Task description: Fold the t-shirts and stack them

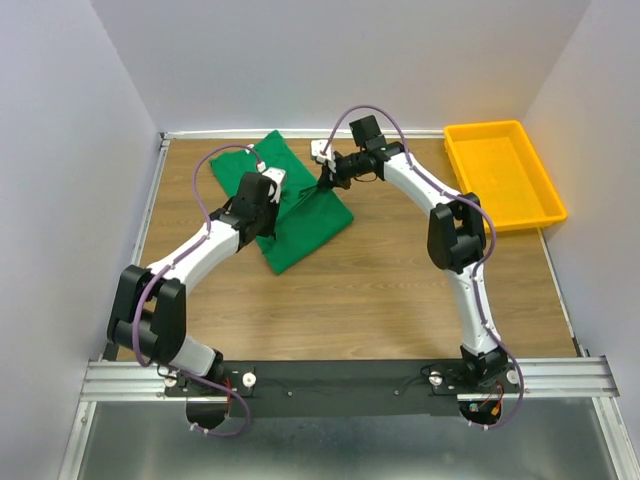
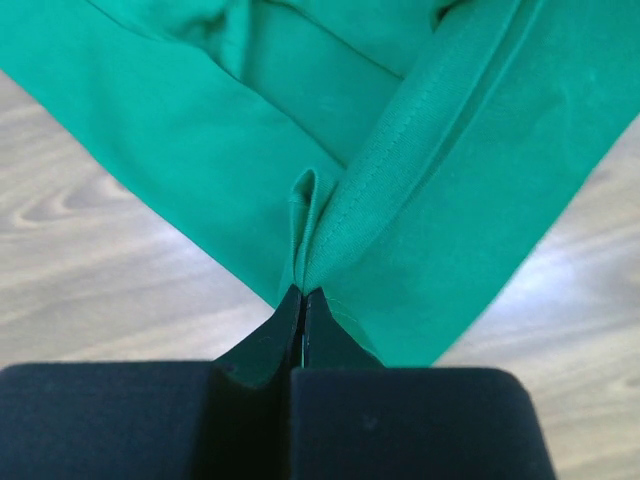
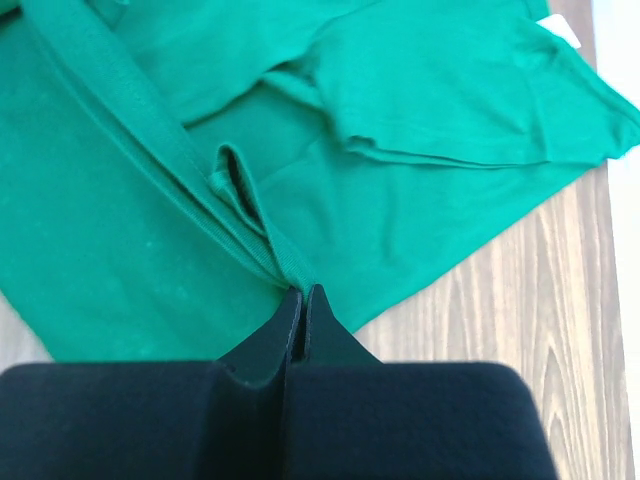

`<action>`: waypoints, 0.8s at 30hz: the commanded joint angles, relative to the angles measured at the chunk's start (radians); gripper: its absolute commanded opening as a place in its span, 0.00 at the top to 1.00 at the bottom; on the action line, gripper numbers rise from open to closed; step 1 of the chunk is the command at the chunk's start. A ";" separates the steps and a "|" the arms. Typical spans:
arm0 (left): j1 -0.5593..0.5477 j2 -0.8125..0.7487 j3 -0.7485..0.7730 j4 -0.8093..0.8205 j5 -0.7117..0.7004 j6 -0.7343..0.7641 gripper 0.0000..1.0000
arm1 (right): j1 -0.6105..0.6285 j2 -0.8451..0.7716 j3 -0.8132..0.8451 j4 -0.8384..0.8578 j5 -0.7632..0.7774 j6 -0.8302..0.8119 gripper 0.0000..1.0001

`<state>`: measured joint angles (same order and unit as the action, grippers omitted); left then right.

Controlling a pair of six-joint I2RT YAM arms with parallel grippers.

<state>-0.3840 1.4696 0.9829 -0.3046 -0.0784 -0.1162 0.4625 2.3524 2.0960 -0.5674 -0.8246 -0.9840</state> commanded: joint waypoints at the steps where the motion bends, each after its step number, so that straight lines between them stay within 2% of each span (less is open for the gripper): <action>1: 0.054 0.061 0.060 0.039 0.040 0.064 1.00 | 0.015 0.071 0.084 0.066 0.064 0.114 0.99; 9: 0.112 0.169 0.160 0.028 0.049 0.112 1.00 | 0.019 0.162 0.196 0.144 0.153 0.220 0.99; 24: 0.152 0.262 0.233 0.027 0.068 0.112 1.00 | 0.031 0.208 0.223 0.235 0.225 0.306 1.00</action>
<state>-0.2417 1.7088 1.1748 -0.2749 -0.0322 -0.0216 0.4854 2.5271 2.2768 -0.3855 -0.6479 -0.7143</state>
